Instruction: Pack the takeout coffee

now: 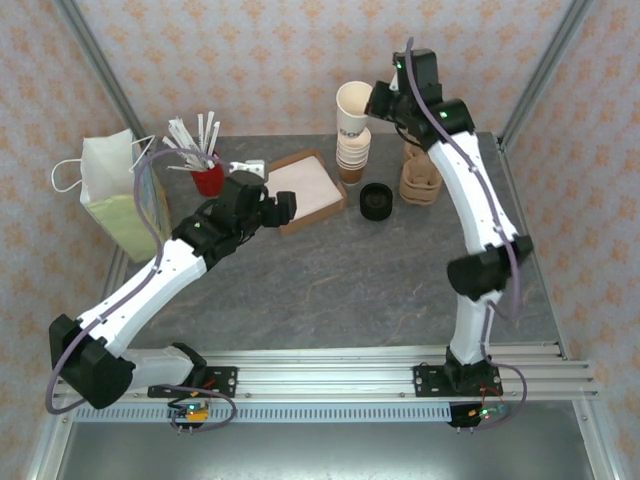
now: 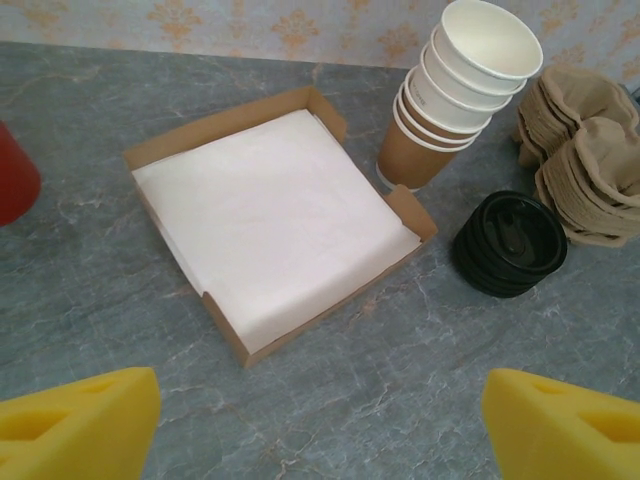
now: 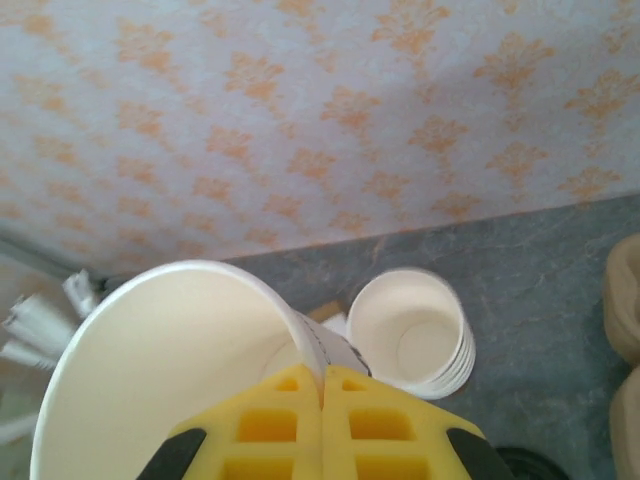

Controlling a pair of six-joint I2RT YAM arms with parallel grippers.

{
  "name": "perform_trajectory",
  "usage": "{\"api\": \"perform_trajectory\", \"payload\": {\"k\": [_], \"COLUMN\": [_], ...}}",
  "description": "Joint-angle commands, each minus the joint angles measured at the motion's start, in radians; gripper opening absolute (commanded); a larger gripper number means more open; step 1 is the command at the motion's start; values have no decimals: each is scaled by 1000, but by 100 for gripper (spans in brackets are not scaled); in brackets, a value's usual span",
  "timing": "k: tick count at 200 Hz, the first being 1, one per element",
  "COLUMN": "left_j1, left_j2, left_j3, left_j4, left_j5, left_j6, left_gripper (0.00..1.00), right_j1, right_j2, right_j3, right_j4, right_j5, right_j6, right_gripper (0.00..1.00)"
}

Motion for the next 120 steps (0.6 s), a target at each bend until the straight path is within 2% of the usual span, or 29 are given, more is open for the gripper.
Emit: {"api": "perform_trajectory", "payload": {"k": [1, 27, 52, 81, 120], "left_j1": [-11, -11, -11, -11, -11], "left_j2": [-73, -147, -177, -178, -179], "left_j3": [-50, -105, -131, -130, -142], "left_j4": [-7, -17, -21, -40, -27], "left_j5": [-42, -48, -57, -45, -17], "left_j6": [-31, -50, -56, -58, -66], "left_gripper": [84, 85, 85, 85, 85], "right_j1": [61, 147, 221, 279, 318], "right_j2": [-160, -354, -450, -500, -505], "right_j3": [-296, -665, -936, -1149, -1351], "right_j4": [68, 199, 354, 503, 672], "right_j5": [-94, -103, -101, -99, -98], "right_j6": [-27, -36, -11, 14, 30], "right_gripper": [4, 4, 4, 4, 4]}}
